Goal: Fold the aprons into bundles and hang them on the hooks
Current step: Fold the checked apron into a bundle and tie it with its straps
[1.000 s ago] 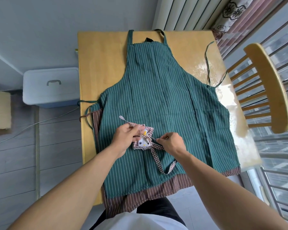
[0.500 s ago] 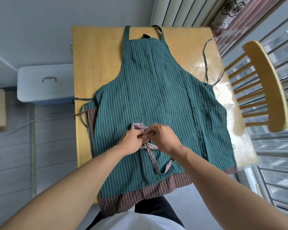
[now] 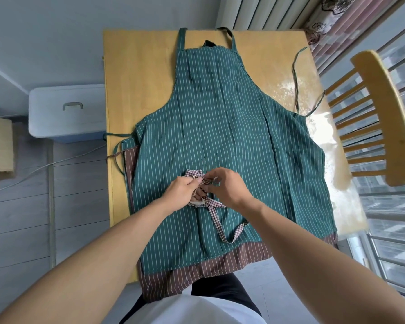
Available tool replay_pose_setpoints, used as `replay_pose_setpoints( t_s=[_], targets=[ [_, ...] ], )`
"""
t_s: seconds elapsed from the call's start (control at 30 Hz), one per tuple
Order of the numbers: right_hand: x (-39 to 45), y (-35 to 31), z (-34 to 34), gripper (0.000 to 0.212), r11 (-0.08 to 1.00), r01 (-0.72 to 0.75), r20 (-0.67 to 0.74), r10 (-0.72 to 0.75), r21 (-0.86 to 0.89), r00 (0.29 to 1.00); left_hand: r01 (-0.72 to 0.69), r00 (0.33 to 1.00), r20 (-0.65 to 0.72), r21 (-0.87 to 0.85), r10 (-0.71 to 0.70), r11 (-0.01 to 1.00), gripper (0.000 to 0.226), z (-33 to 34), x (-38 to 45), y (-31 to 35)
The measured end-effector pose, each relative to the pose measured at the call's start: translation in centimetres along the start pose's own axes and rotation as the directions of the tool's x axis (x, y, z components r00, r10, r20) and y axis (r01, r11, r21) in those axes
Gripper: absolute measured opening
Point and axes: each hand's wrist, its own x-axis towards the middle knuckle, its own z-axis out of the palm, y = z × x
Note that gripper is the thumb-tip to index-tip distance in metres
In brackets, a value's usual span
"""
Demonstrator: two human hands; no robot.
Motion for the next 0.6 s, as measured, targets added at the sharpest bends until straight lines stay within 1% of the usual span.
replay_pose_setpoints(
  t_s=[0.03,0.07,0.13,0.2,0.27,0.33,0.37,0.4,0.43,0.47,0.5,0.53,0.6],
  targets=[
    [0.1,-0.1,0.1,0.019,0.999,0.018,-0.043,-0.020,-0.043,0.999,0.006,1.000,-0.004,0.000,-0.006,1.000,0.045,0.0,-0.1,0.1],
    [0.2,-0.2,0.2,0.011,0.996,0.034,-0.067,-0.039,-0.086,0.997,0.016,1.000,0.002,-0.036,-0.016,0.999,0.044,-0.1,0.0,-0.1],
    [0.4,-0.4,0.3,0.008,0.991,0.048,-0.087,-0.059,-0.122,0.994,0.039,0.999,0.031,-0.139,-0.035,0.990,0.042,-0.4,0.2,-0.5],
    [0.5,-0.5,0.1,0.005,0.995,0.033,-0.126,-0.044,-0.091,0.991,0.044,0.999,0.018,-0.173,-0.041,0.984,0.039,-0.4,0.1,-0.8],
    [0.4,-0.3,-0.1,0.008,0.999,0.020,-0.123,-0.026,-0.044,0.992,0.050,0.999,0.003,-0.171,-0.050,0.984,0.035,-0.2,0.0,-1.1],
    [0.0,0.3,-0.1,0.019,0.999,0.033,-0.126,-0.036,-0.027,0.991,0.060,0.998,-0.014,-0.184,-0.063,0.981,0.033,0.0,0.0,-0.9],
    [-0.3,0.6,-0.1,0.022,0.994,0.064,-0.182,-0.080,-0.093,0.980,0.068,0.997,-0.017,-0.197,-0.073,0.978,0.035,0.0,0.0,-0.8],
    [-0.5,1.0,0.0,0.020,0.975,0.109,-0.245,-0.155,-0.194,0.957,0.075,0.996,-0.028,-0.208,-0.082,0.975,0.037,0.1,0.0,-0.7],
    [-0.7,1.0,0.2,0.016,0.942,0.163,-0.276,-0.247,-0.294,0.929,0.087,0.994,-0.043,-0.210,-0.098,0.974,0.038,0.2,0.0,-0.7],
    [-0.8,1.0,0.5,0.014,0.901,0.215,-0.251,-0.323,-0.377,0.912,0.084,0.993,-0.060,-0.208,-0.098,0.975,0.039,0.3,0.0,-0.6],
    [-0.9,0.8,0.9,0.018,0.860,0.255,-0.200,-0.371,-0.442,0.907,0.088,0.992,-0.069,-0.180,-0.101,0.980,0.040,0.3,-0.1,-0.5],
    [-0.9,0.7,1.4,0.025,0.832,0.269,-0.155,-0.384,-0.484,0.910,0.091,0.992,-0.077,-0.143,-0.103,0.986,0.041,0.3,-0.1,-0.5],
    [-0.8,0.6,2.0,0.031,0.832,0.231,-0.139,-0.342,-0.504,0.929,0.089,0.993,-0.068,-0.106,-0.097,0.990,0.042,0.3,-0.1,-0.5]
  ],
)
